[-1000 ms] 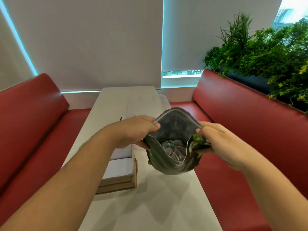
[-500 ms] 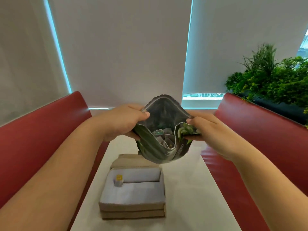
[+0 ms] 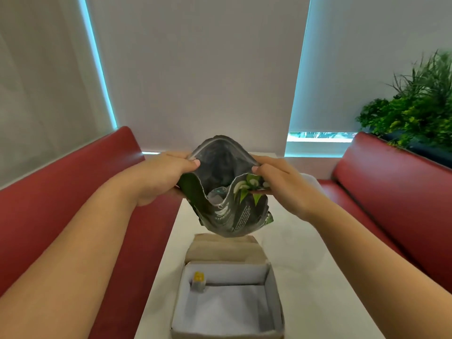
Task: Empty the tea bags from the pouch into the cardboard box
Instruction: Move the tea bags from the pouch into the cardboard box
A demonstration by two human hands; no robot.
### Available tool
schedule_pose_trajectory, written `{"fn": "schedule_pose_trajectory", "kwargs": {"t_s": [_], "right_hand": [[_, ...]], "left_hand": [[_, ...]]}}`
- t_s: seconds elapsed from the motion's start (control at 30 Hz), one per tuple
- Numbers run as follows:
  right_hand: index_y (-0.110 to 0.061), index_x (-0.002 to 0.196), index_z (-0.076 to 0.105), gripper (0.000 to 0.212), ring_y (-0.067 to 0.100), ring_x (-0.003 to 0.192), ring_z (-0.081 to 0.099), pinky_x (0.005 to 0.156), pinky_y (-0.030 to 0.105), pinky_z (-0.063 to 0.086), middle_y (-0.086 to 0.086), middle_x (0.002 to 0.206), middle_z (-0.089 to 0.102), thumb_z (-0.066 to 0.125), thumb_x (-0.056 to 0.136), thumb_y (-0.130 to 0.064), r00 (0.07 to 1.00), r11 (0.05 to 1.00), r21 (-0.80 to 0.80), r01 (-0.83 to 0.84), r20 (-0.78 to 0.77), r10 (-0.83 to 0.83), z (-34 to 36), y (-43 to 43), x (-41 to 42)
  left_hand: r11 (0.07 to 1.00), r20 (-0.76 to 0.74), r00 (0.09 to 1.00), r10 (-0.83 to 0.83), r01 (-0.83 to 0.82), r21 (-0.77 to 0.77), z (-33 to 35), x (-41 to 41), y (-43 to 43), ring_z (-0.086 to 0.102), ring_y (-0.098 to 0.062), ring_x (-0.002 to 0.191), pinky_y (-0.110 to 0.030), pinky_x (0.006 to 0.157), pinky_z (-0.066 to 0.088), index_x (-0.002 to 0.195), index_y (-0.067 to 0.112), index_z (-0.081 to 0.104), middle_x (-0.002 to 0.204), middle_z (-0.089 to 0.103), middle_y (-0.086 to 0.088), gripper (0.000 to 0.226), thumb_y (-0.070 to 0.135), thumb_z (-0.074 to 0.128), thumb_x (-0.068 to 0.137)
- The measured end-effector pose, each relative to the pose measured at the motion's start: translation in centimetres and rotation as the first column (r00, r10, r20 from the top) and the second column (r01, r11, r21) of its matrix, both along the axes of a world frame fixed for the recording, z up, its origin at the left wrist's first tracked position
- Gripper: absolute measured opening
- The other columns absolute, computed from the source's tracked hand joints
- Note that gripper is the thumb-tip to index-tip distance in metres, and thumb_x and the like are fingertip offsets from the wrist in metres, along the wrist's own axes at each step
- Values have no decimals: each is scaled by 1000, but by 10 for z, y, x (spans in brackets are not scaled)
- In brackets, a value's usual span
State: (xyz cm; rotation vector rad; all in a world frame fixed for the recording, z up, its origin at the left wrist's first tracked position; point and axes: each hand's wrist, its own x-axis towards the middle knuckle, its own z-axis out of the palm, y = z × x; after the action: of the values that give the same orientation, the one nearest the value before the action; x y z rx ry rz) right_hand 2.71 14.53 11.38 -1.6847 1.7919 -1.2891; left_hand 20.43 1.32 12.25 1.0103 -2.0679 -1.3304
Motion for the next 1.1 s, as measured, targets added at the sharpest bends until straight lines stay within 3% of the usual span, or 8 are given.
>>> {"fn": "schedule_pose_trajectory", "kwargs": {"t_s": [0.17,0.3,0.5,0.6,0.73,0.9,1.0,1.1], "right_hand": [[-29,101,57,32,4,83,61,74,8,50,-14,85,60,27,103,-19,998,998,10,-55,-39,56,-12,-33,-3],[-29,115,56,35,11,93,60,80,16,48,-8,98,64,27,102,-16,994,997,29,-77,-75,79,-45,-59,-14],[-25,134,49,42,10,101,55,82,5,39,-1,111,62,32,100,-8,989,990,143,-13,-146,34,-107,-78,-31],[-27,139,44,46,21,115,52,96,22,42,5,126,60,34,99,-7,973,970,238,44,-232,12,-136,-83,-45],[-24,142,38,55,23,129,43,108,35,38,4,141,47,40,92,-1,949,952,286,112,-315,-17,-158,-75,-47],[-13,120,57,34,17,110,47,94,27,44,4,119,54,59,87,-22,791,978,-206,21,-595,-142,-180,-29,-7],[-19,121,59,43,18,107,55,91,31,48,-1,117,60,62,83,-38,646,1000,-20,-17,-763,-4,-199,-22,5],[-25,108,67,33,20,91,62,85,37,51,-5,100,68,72,75,-25,529,998,65,25,-847,42,-210,-28,9]], "left_hand": [[997,29,999,15,-12,-72,-3,4,-27,62,-37,105,-48,96,49,108,9,62,110,64,-26,29,29,44,98],[989,51,998,45,-37,-140,-42,-10,-37,60,-23,92,-33,83,45,85,22,61,88,66,-5,29,31,38,100],[987,22,1000,-20,24,-162,-125,-32,-45,48,-12,117,-28,101,35,127,41,49,118,58,7,34,27,31,102],[992,48,998,-49,54,-117,-149,-35,-49,44,-10,123,-22,102,32,131,43,46,132,53,8,37,25,31,102],[995,148,987,-65,75,-68,-168,-34,-54,37,-16,136,-29,113,28,142,29,40,145,45,2,41,29,32,102],[981,217,972,-92,126,-146,-173,-33,-46,38,-16,136,-26,111,28,143,25,39,146,44,1,43,33,32,102],[937,305,950,-69,166,-306,-171,-30,-42,52,-16,123,-32,103,42,136,30,47,134,57,3,39,36,33,101],[772,258,966,25,145,-619,-167,-26,-40,59,-13,107,-33,89,50,123,31,58,120,63,10,30,27,42,98]]}}
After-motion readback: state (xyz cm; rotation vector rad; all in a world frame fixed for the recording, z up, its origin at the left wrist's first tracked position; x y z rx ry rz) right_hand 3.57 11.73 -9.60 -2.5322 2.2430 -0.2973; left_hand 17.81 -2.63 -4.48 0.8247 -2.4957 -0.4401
